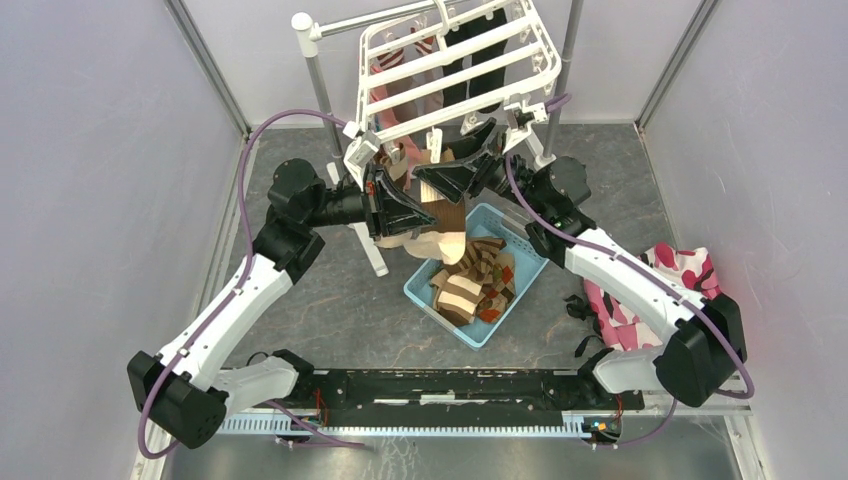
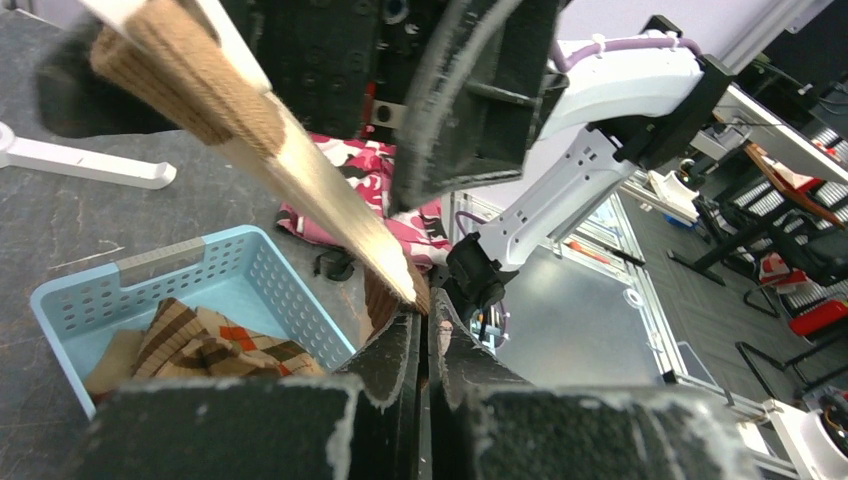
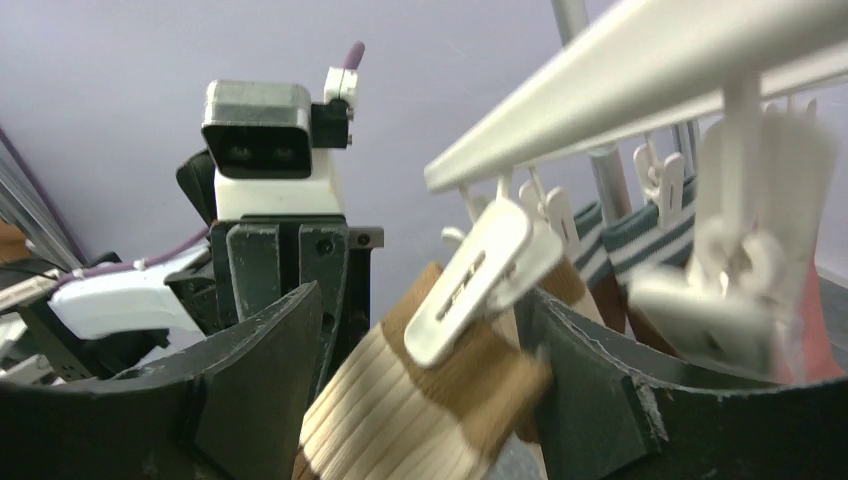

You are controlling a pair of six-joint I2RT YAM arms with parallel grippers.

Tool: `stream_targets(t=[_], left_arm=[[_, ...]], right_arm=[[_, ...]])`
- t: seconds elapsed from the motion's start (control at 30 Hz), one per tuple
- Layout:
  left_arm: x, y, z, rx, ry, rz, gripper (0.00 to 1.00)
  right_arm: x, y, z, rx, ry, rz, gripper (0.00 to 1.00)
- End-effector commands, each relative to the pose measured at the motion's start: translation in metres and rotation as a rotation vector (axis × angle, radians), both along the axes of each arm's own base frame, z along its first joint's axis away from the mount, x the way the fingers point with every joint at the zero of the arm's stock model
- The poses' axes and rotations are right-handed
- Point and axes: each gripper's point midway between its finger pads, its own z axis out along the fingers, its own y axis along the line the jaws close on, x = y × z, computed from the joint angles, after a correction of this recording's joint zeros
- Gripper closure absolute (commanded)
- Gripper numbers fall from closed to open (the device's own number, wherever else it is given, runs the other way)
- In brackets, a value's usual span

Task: Remove the socks clipped to the hanger
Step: Remove the sock from the hanger.

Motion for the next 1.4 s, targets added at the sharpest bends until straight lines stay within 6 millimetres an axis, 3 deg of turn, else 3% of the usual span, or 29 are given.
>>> stream_targets(t=[0.0,0.27,0.47,0.67,0.97,1.27,1.37], left_arm=[[-0.031,0.002,0.03,-0.038,-0.058,-0.112,0.98],[-0.039,0.002,0.036,-0.043,-0.074,-0.133,0.98],[-0.038,0.002,0.034,-0.043,-0.072,-0.123,0.98],[-0.036,0.002,0.036,-0.045,-0.073,-0.112,0.98],[-0.033,0.001,0.034,-0.043,-0.073,-0.099,0.98],[-0.026,0.0,0.026,-0.026,-0.081,-0.07,0.98],[-0.017,-0.001,0.018,-0.005,-0.092,-0.032,0.98]], right_arm=[[-0.003,-0.014,0.046,0.162,-0.064,0.005,0.23],[-0.016,-0.023,0.063,0.348,-0.049,0.147,0.28],[-0.027,-0.046,0.071,0.464,-0.043,0.215,0.35],[-0.034,-0.053,0.073,0.508,-0.035,0.263,0.37],[-0.028,-0.051,0.072,0.504,-0.023,0.258,0.43],[-0.023,-0.049,0.07,0.512,0.013,0.263,0.63],[-0.021,-0.048,0.072,0.504,0.016,0.252,0.75]])
